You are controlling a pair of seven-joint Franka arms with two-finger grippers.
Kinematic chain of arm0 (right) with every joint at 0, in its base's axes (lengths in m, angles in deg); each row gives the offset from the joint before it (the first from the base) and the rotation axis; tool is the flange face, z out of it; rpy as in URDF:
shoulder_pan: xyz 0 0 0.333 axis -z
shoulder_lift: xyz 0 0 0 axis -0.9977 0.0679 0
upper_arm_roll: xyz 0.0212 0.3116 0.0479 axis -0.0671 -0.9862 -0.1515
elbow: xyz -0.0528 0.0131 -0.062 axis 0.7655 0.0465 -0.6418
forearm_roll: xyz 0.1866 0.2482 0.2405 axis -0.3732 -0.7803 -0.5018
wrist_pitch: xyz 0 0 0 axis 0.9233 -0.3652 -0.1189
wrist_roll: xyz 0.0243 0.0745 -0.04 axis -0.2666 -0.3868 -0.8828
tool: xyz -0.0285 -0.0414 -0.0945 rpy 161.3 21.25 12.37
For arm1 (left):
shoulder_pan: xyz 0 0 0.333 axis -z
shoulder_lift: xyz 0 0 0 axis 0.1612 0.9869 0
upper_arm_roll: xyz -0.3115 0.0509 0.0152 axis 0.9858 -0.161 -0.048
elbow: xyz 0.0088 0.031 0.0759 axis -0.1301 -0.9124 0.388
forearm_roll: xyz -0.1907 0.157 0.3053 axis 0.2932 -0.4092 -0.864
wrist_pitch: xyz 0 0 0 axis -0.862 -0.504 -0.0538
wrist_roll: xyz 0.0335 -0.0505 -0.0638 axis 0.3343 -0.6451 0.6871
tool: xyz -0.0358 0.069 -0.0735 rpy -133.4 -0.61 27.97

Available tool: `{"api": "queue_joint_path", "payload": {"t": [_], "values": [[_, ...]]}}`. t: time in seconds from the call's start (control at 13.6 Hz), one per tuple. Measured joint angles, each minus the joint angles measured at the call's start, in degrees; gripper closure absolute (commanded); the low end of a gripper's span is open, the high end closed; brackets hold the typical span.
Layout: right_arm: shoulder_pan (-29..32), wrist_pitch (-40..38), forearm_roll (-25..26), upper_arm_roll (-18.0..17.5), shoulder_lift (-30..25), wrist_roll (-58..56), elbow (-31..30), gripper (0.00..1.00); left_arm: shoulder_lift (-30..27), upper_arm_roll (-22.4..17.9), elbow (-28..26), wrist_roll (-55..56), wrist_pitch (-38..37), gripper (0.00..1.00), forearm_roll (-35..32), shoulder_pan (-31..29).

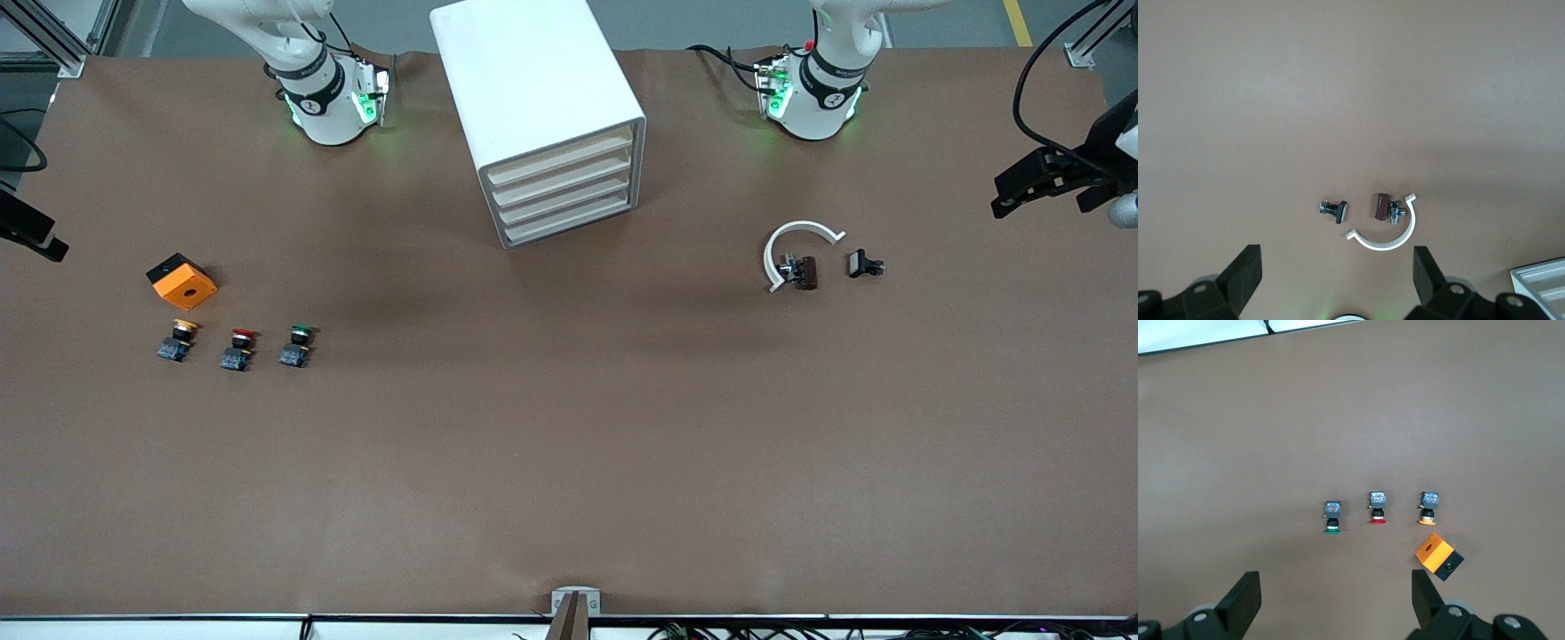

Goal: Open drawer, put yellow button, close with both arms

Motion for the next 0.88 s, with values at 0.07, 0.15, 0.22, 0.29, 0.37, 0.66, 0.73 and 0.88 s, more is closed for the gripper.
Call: {"api": "queue_joint_path", "payload": {"t": [0.07,0.15,0.22,0.29,0.37,0.66,0.73,0.88], "values": [[0.0,0.0,0.0,0.0,0.0,0.0,0.0,0.0,0.0,0.0,0.01,0.0,0.0,0.0,0.0,0.0],[0.0,0.0,0.0,0.0,0.0,0.0,0.0,0.0,0.0,0.0,0.07,0.0,0.0,0.0,0.0,0.0],[0.0,0.0,0.0,0.0,0.0,0.0,0.0,0.0,0.0,0.0,0.16,0.0,0.0,0.0,0.0,0.0],[0.0,0.0,0.0,0.0,0.0,0.0,0.0,0.0,0.0,0.0,0.22,0.0,0.0,0.0,0.0,0.0],[0.0,0.0,0.0,0.0,0.0,0.0,0.0,0.0,0.04,0.0,0.22,0.0,-0.01,0.0,0.0,-0.01],[0.04,0.0,0.0,0.08,0.0,0.0,0.0,0.0,0.92,0.0,0.23,0.0,-0.06,0.0,0.0,-0.04],[0.04,0.0,0.0,0.08,0.0,0.0,0.0,0.0,1.16,0.0,0.23,0.0,-0.06,0.0,0.0,-0.04],[0.04,0.0,0.0,0.05,0.0,0.0,0.0,0.0,1.48,0.0,0.24,0.0,-0.06,0.0,0.0,-0.04]]}}
